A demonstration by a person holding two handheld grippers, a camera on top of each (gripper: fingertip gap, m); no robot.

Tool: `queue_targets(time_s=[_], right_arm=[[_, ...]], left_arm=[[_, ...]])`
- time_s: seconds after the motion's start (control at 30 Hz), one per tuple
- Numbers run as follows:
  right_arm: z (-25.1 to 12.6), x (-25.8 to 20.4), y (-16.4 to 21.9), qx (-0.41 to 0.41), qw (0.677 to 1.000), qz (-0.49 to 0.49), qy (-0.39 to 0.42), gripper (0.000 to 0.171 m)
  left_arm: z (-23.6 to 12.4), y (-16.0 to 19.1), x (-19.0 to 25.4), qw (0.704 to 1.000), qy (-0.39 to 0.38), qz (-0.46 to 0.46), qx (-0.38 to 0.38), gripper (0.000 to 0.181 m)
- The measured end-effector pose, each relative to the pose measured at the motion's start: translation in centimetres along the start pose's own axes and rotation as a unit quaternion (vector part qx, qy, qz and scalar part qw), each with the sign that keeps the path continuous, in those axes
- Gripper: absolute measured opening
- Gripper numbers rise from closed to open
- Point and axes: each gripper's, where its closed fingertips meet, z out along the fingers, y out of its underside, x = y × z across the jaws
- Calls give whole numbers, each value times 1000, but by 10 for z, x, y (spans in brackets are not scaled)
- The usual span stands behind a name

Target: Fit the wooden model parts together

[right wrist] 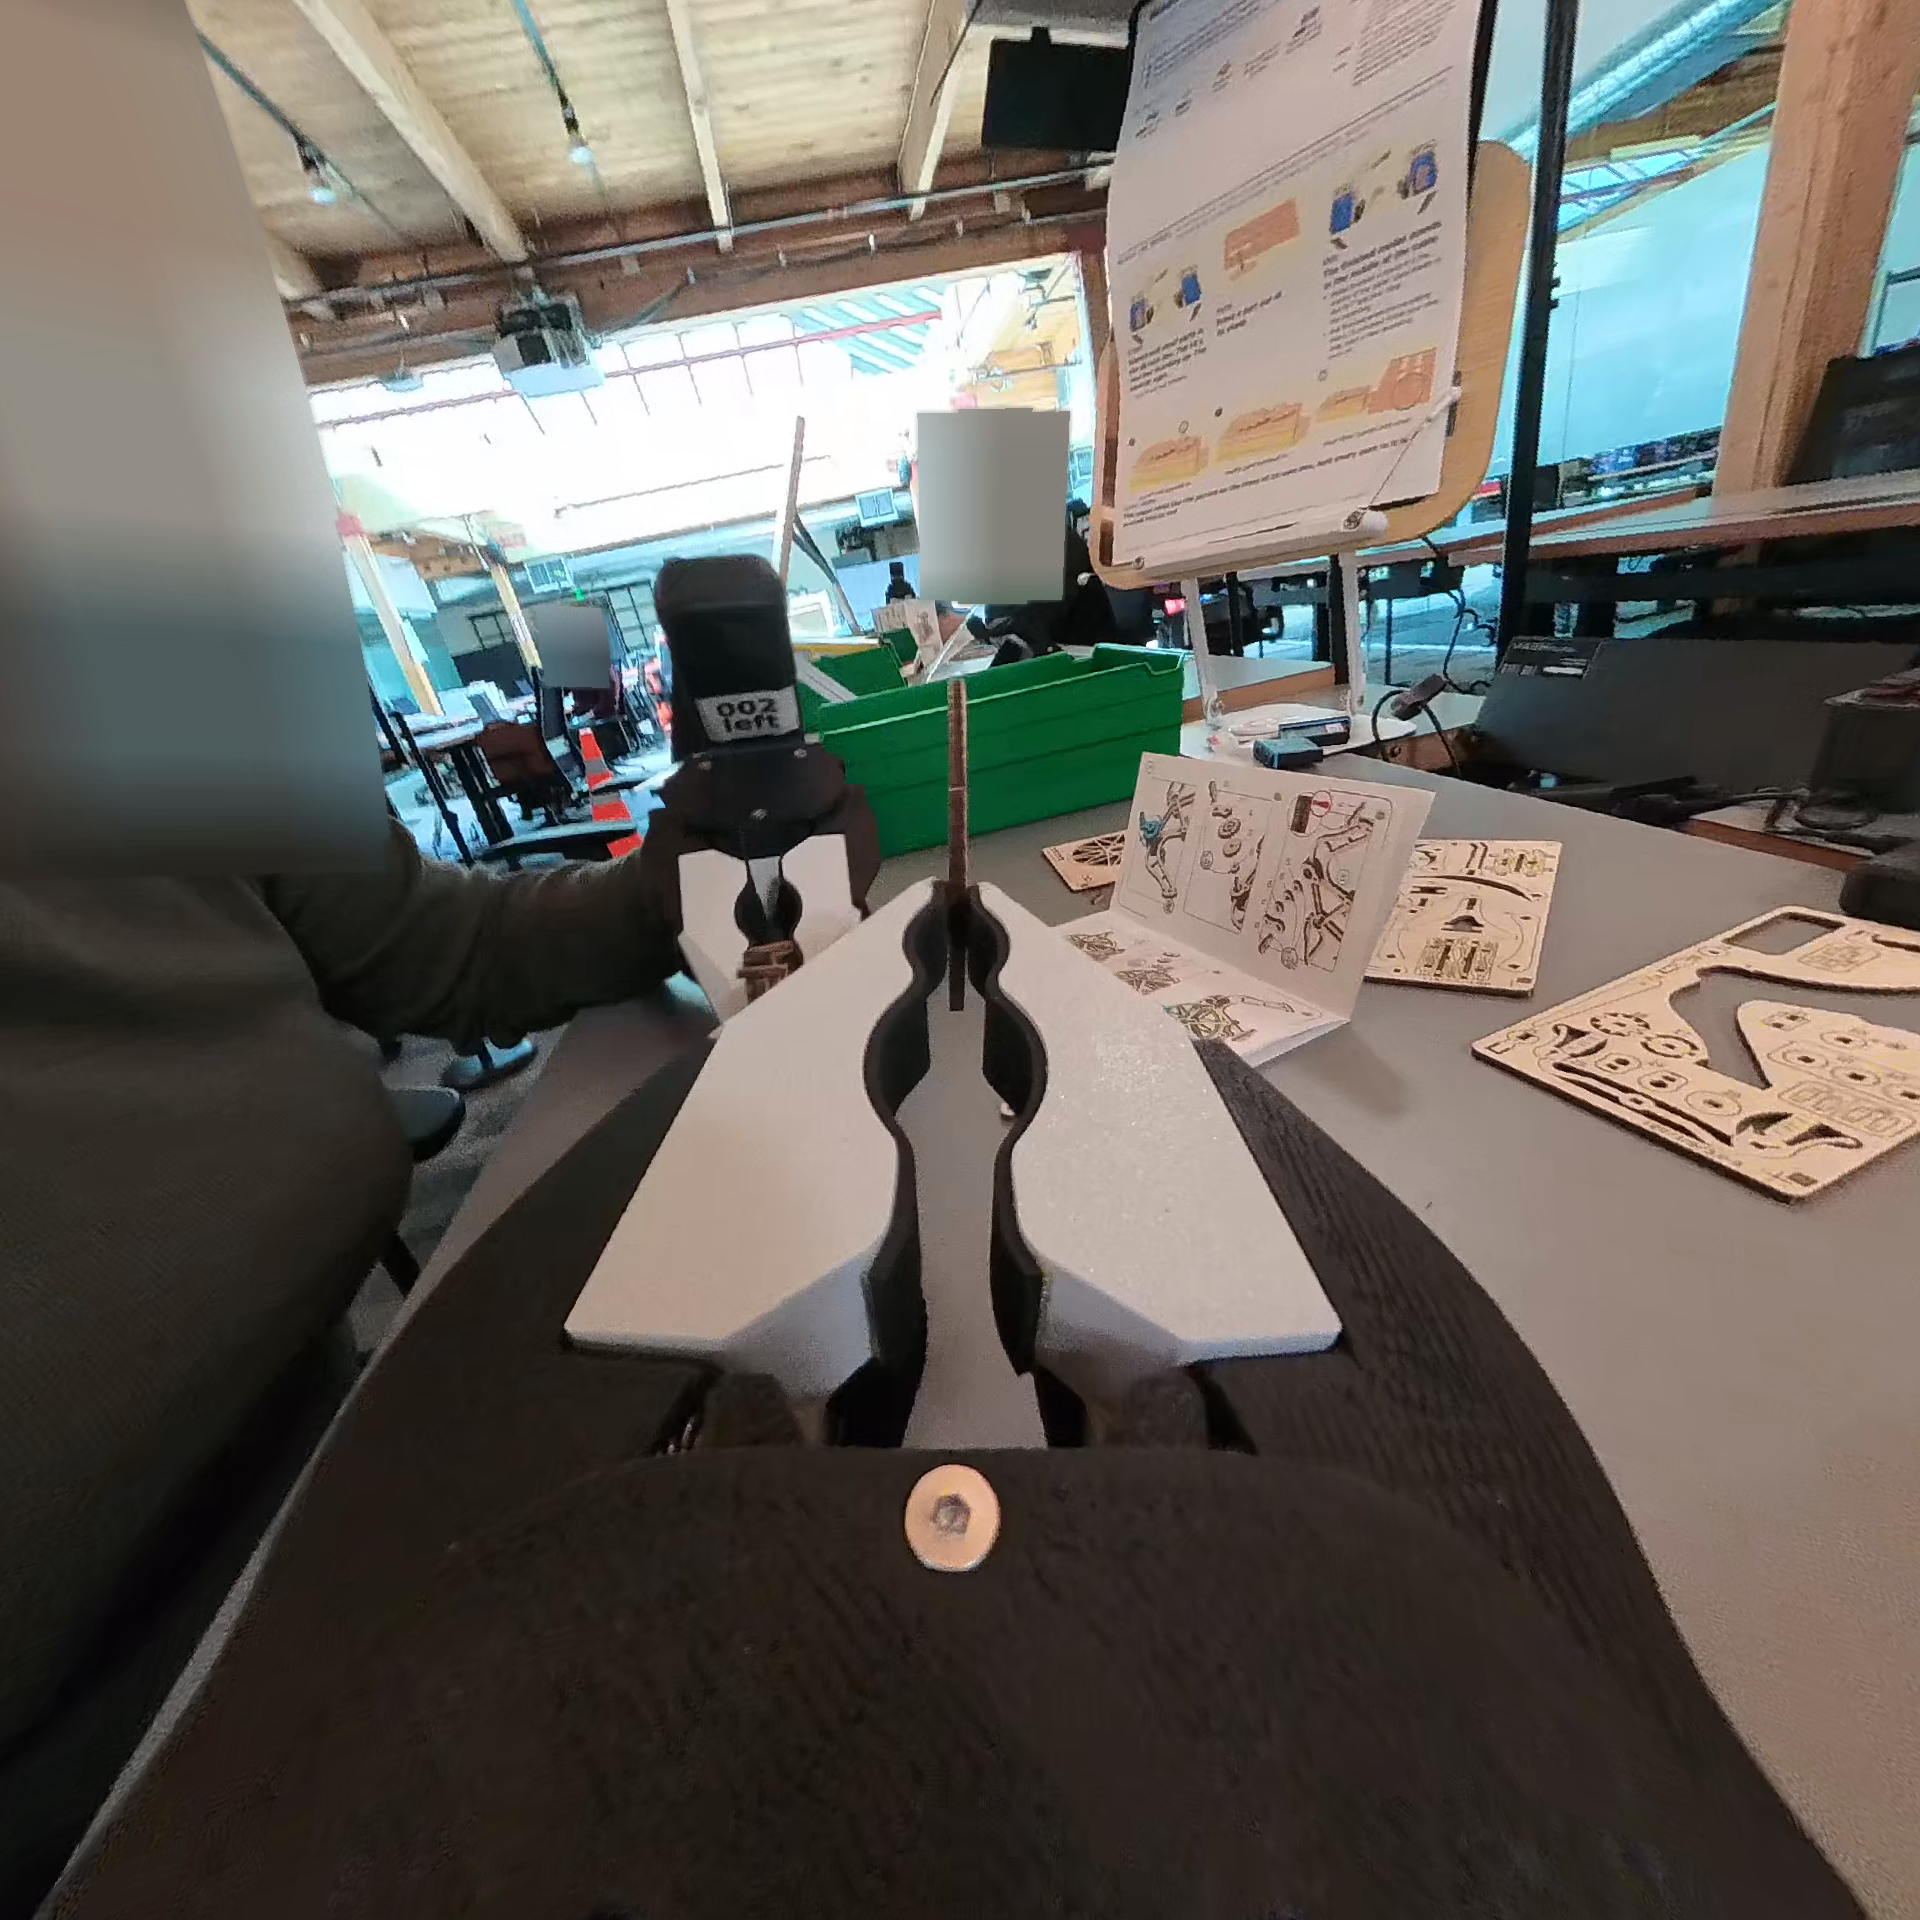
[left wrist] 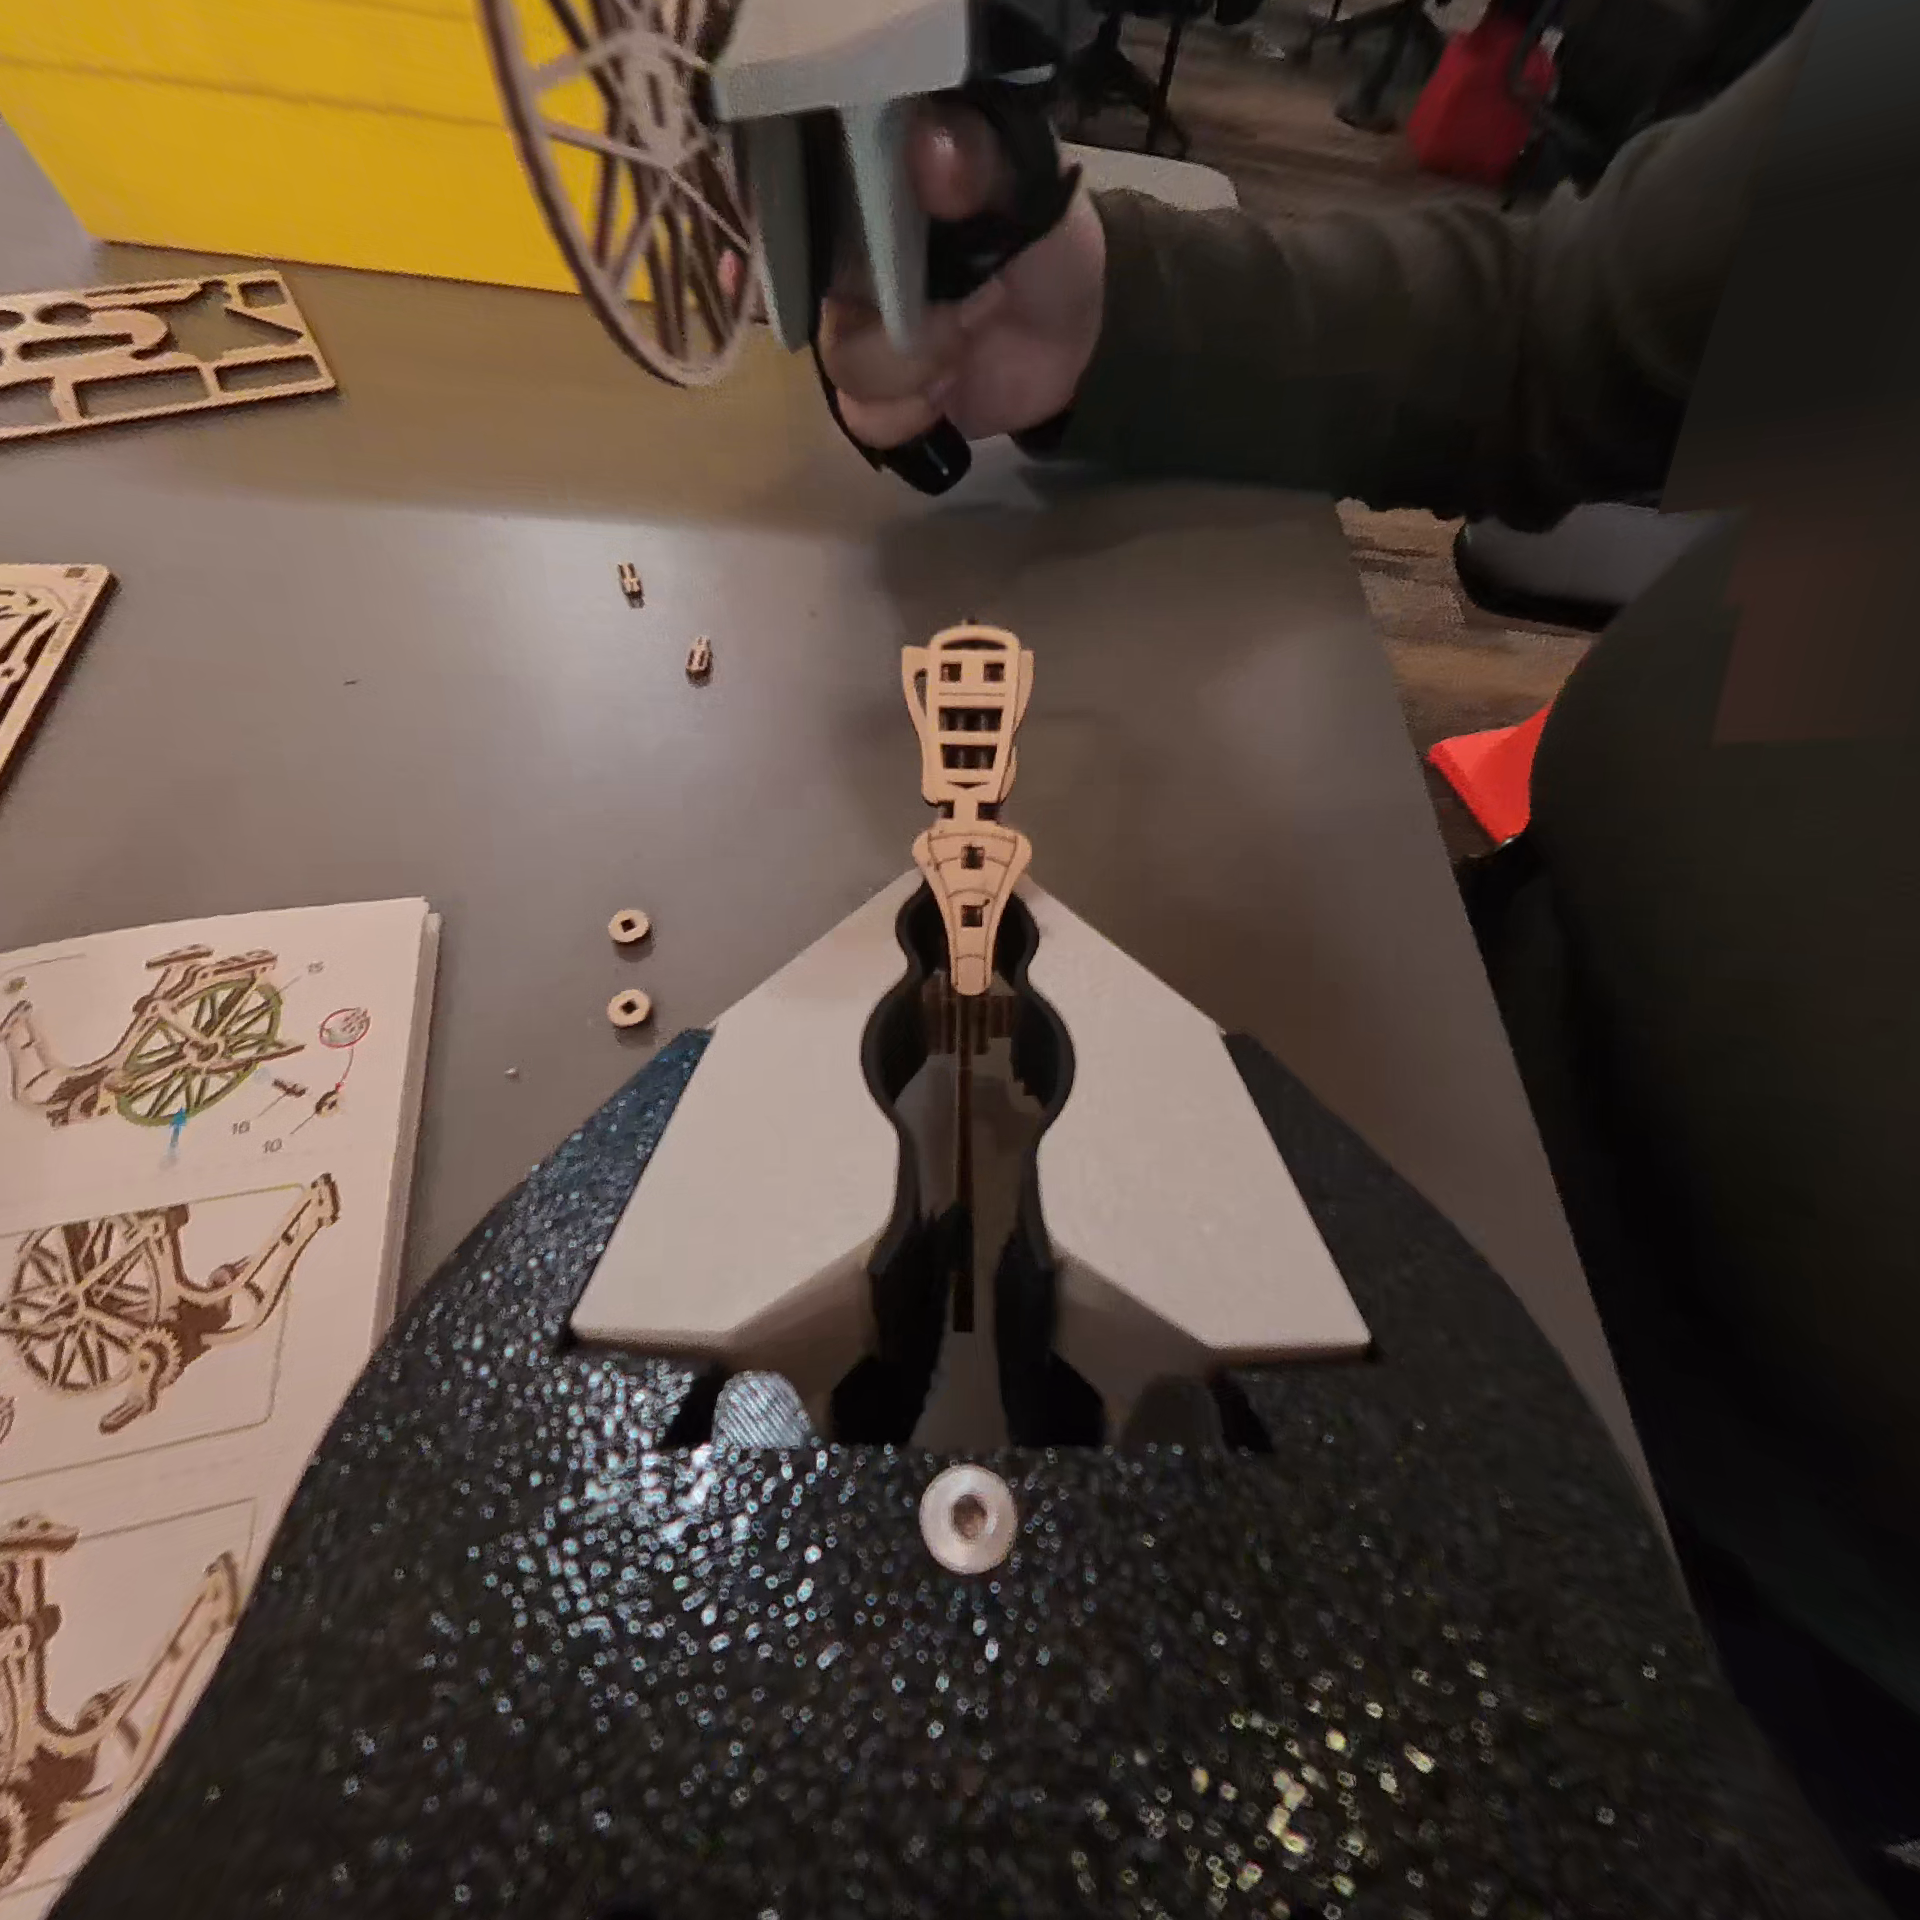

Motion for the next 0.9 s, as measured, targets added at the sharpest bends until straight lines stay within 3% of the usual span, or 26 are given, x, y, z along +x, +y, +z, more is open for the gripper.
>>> queue_targets(time_s=[0.47,0.9], right_arm=[[-5,14,-1,14,1000,20,17,0],[0,9,8,-6,999,32,1,0]], left_arm=[[1,6,1,998,32,-53,1,8],[-1,7,-6,999,6,-52,0,8]])
